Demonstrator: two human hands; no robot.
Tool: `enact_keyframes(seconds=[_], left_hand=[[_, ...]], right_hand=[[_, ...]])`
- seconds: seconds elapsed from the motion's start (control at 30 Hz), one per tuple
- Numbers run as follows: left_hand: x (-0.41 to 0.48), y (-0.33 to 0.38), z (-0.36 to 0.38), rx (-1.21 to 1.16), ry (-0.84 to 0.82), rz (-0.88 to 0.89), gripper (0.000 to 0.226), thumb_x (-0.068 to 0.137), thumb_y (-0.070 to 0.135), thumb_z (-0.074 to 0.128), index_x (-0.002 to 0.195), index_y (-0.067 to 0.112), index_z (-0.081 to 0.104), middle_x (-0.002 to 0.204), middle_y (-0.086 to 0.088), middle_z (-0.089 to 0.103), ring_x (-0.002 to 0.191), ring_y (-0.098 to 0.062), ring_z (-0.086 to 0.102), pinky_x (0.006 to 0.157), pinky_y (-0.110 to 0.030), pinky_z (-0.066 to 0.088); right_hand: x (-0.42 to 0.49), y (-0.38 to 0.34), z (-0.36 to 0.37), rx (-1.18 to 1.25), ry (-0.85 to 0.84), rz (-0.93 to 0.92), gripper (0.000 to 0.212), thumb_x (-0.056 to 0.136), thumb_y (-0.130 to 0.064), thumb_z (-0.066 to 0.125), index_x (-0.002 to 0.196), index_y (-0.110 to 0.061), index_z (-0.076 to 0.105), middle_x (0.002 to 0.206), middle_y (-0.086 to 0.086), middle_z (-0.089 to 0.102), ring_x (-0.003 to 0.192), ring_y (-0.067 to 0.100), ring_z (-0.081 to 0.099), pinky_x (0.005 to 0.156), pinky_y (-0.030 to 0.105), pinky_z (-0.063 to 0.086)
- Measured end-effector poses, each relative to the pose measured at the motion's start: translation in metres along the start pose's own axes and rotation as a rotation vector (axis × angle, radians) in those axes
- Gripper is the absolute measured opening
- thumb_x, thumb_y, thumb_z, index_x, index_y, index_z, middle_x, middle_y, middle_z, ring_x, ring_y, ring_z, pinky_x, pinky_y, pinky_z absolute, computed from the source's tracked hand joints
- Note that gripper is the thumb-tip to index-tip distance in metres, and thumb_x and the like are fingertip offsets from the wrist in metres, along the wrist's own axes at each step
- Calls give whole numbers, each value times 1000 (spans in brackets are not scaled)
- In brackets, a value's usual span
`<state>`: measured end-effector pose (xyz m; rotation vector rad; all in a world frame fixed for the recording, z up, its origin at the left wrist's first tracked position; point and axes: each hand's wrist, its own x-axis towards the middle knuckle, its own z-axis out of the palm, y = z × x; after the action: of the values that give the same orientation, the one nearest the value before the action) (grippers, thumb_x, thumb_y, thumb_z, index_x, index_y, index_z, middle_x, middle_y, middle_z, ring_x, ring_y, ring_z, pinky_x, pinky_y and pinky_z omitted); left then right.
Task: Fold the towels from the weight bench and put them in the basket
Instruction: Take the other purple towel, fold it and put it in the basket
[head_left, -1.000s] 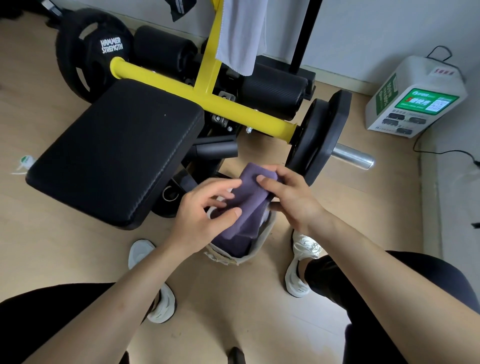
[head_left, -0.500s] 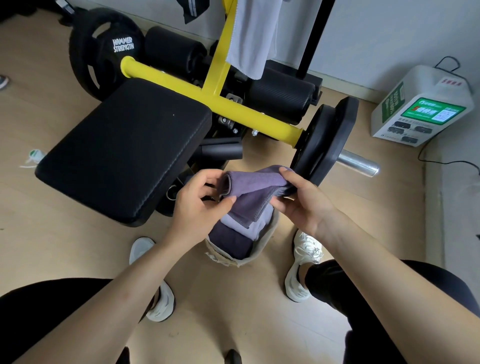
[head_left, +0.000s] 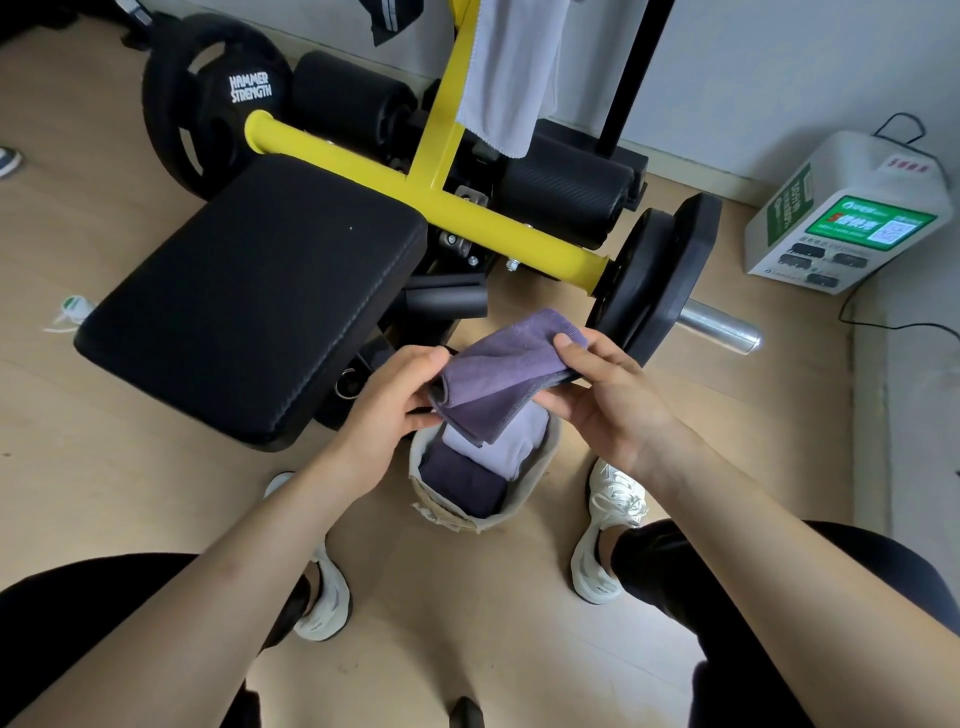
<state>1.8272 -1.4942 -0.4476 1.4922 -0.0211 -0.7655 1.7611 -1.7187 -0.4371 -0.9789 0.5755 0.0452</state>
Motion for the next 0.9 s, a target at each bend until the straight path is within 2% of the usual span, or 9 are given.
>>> enact_keyframes(seconds=[0.07, 0.13, 0.27, 0.4, 0.53, 0.63, 0.77, 0.9], left_hand=[[-1, -1, 1, -46, -52, -57, 64, 74, 53, 67, 123, 12, 60, 133, -12, 67, 123, -31, 65, 109, -56, 48], [-2, 0, 1, -109, -96, -81, 72, 72, 47, 71, 130, 7, 55, 136, -17, 64, 126, -37, 63, 108, -58, 49], [-2, 2, 1, -116, -101, -68, 53, 81, 23, 72, 131, 9, 60, 130, -19, 68, 114, -37, 68, 101, -55, 55], [2, -2, 0, -108, 43, -59, 31, 93, 6, 69, 123, 11, 66, 121, -16, 73, 113, -33, 71, 95, -46, 59], [6, -10, 0, -68, 185, -67, 27, 95, 11, 68, 122, 16, 65, 121, -9, 72, 114, -25, 71, 94, -43, 60], [5, -19, 1, -101, 186, -89, 29, 97, 13, 67, 125, 19, 62, 122, -7, 70, 112, -22, 71, 94, -45, 60], [6, -42, -3, 2, 215, -112, 35, 93, 7, 71, 126, 19, 63, 117, -6, 72, 109, -22, 71, 86, -40, 63], [22, -78, -5, 249, 259, -121, 43, 90, 7, 73, 129, 22, 63, 121, -5, 70, 113, -23, 67, 97, -45, 58]], right_hand=[[-1, 1, 2, -9, -21, -8, 17, 95, -17, 65, 112, -13, 68, 104, 11, 69, 96, 27, 69, 85, 39, 59], [-1, 0, 3, -16, -15, -21, 17, 95, -17, 65, 111, -14, 67, 102, 10, 69, 93, 25, 69, 83, 37, 59], [0, -1, 1, -45, 16, -22, 12, 94, -17, 67, 106, -16, 67, 94, 6, 71, 85, 22, 70, 76, 33, 59], [4, 6, -7, -136, 48, 15, 17, 90, -17, 72, 106, -18, 66, 86, 0, 70, 82, 21, 67, 77, 32, 57], [5, 20, -16, -208, 79, 55, 17, 88, -7, 70, 99, -17, 61, 82, 0, 68, 83, 22, 63, 82, 37, 59], [4, 30, -20, -228, 123, 80, 21, 87, -3, 69, 99, -16, 57, 84, 5, 65, 80, 23, 60, 76, 35, 58], [4, 57, -31, -330, 176, 143, 30, 85, -3, 69, 107, -19, 57, 93, 13, 63, 76, 25, 59, 66, 33, 57], [12, 92, -43, -493, 228, 254, 53, 82, -5, 73, 126, -30, 56, 120, 11, 62, 93, 28, 68, 63, 31, 57]])
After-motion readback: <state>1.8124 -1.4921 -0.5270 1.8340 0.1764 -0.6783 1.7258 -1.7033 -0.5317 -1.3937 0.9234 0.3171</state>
